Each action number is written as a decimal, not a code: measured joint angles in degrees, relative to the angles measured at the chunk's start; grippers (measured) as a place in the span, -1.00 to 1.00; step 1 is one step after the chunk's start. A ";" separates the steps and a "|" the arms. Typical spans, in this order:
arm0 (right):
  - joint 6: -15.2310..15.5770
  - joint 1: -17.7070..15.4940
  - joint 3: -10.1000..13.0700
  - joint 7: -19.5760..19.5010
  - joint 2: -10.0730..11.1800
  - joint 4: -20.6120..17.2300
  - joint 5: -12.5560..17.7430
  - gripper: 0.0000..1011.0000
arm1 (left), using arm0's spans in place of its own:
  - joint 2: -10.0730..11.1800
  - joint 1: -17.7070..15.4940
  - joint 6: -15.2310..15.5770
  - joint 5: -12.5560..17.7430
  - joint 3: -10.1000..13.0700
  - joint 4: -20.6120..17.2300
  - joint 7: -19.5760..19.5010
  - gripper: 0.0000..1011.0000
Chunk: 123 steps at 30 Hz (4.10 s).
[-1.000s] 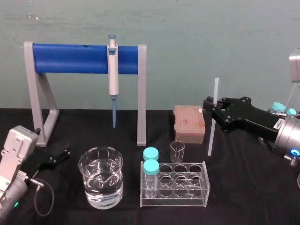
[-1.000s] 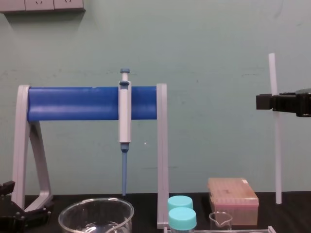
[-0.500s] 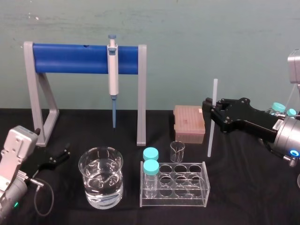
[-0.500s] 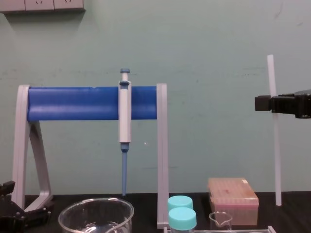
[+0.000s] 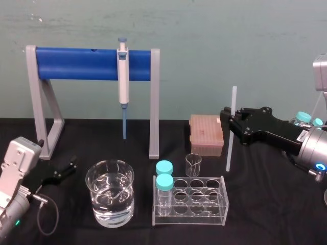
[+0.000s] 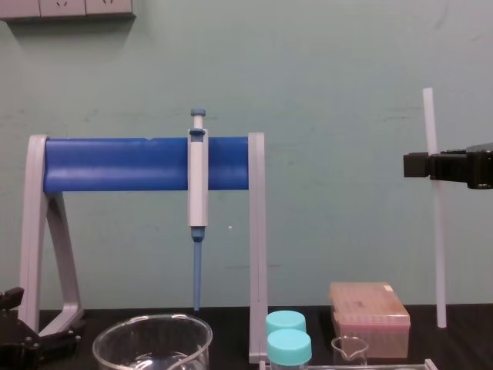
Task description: Pick up the stirring rod with one hand, then place it down.
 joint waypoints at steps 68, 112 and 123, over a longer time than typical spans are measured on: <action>-0.42 0.00 1.00 1.80 -0.30 0.54 0.12 -0.86 | 0.00 0.00 0.00 0.00 0.00 0.00 0.00 0.99; -3.17 6.99 -5.28 11.65 -8.36 17.96 -0.92 -0.86 | 0.00 0.00 0.00 0.00 0.00 -0.01 0.00 0.99; -3.42 7.02 -5.69 12.14 -9.11 19.77 -1.75 -0.86 | 0.00 0.00 0.00 0.00 0.00 -0.01 0.00 0.99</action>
